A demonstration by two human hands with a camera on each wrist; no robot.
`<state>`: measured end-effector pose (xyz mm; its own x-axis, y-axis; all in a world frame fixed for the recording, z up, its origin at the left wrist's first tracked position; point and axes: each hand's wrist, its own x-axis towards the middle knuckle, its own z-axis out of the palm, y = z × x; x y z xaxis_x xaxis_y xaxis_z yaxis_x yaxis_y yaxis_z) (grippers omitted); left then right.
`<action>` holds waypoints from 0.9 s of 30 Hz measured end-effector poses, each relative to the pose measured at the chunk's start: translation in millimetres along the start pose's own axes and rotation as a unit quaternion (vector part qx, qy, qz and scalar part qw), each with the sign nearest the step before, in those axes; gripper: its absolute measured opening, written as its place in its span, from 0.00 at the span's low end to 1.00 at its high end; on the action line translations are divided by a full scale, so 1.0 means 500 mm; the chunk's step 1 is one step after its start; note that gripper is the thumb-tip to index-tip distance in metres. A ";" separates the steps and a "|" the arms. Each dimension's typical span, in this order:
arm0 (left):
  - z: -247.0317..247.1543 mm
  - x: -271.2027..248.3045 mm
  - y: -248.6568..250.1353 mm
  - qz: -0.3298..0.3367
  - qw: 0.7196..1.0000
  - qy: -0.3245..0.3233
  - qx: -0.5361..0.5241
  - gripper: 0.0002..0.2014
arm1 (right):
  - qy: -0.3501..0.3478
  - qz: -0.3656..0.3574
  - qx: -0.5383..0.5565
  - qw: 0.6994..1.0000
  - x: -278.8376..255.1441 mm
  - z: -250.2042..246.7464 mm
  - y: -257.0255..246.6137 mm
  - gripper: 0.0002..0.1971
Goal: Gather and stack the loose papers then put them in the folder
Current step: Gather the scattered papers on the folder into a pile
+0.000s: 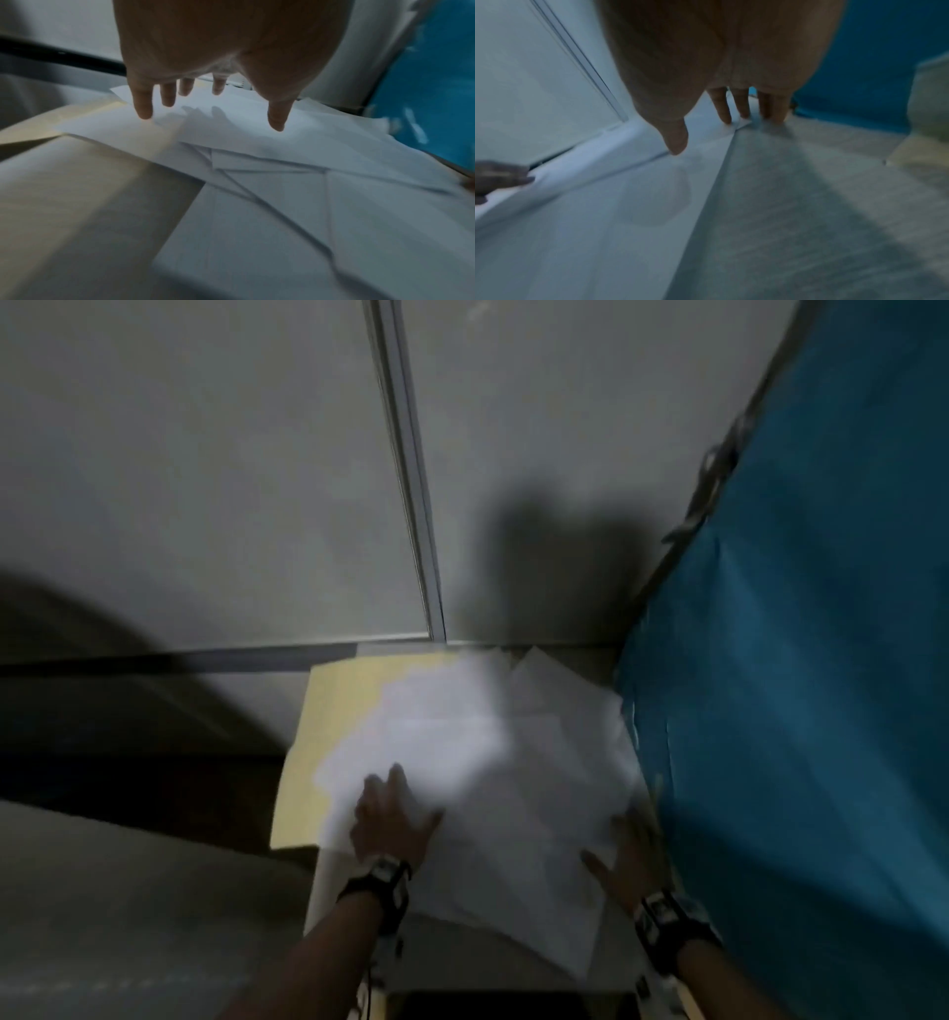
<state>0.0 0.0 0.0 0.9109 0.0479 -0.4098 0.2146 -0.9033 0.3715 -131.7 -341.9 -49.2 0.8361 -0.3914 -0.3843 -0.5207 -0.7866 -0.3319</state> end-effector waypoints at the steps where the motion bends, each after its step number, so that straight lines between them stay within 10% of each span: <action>1: -0.010 0.025 0.006 -0.016 1.000 -0.009 -0.019 0.56 | -0.010 0.010 -0.015 1.000 -0.002 -0.009 -0.008 0.53; 12: 0.021 0.074 0.006 0.097 0.985 -0.093 0.104 0.49 | -0.050 -0.039 0.013 0.998 0.058 -0.048 -0.076 0.39; 18: -0.015 0.107 0.012 0.131 0.991 0.031 -0.002 0.61 | 0.153 0.078 0.264 0.949 0.055 -0.081 -0.110 0.16; 22: -0.004 0.117 0.018 0.121 0.967 0.091 -0.203 0.54 | 0.043 0.093 0.249 0.963 0.044 -0.054 -0.134 0.50; 27: 0.012 0.125 0.052 0.148 0.957 0.120 -0.217 0.37 | 0.021 0.040 0.196 0.980 0.077 -0.022 -0.186 0.49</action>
<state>60.2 -23.0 -20.8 0.9980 -0.0399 -0.0491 0.0128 -0.6332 0.7739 -49.1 -289.1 -23.7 0.7920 -0.4704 -0.3892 -0.6041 -0.5117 -0.6109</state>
